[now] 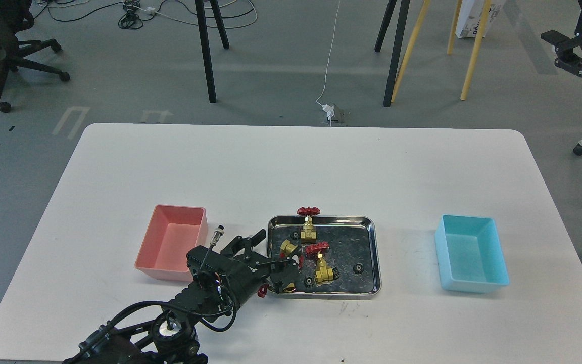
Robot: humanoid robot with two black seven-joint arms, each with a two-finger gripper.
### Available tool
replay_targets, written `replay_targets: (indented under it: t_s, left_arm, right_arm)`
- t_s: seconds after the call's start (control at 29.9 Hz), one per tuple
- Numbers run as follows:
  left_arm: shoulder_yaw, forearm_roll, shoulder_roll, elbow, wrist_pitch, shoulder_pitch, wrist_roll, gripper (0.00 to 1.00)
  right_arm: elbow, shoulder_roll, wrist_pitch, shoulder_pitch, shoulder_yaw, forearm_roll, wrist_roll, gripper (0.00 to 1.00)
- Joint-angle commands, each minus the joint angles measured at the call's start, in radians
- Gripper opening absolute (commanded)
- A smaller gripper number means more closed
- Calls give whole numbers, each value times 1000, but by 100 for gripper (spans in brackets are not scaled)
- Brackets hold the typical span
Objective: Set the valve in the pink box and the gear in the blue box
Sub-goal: 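Lower the left hand onto a brass valve on the tray and close, then lift the brass valve and carry it over the pink box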
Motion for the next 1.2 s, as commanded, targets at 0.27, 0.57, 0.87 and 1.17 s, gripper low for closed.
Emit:
replay_targets:
  t_s: [0.27,0.57,0.87,1.17]
  left_arm:
    - [7,0,-18,4,0,0,8,85]
    - [7,0,-13,4,0,6,28,55]
    - [1,0,-21,-11,0,28,35,20]
    - [-79,0,103,-336,-2,40,67,19]
  right_arm:
    - [-23,26,0,0,0,-1,2,98]
    - [-43,40,0,1,0,-6,2,98]
    - [-62,43,0,-2,0,-7,3,98]
    - [-75,49,0,1,-28,-7,5,98]
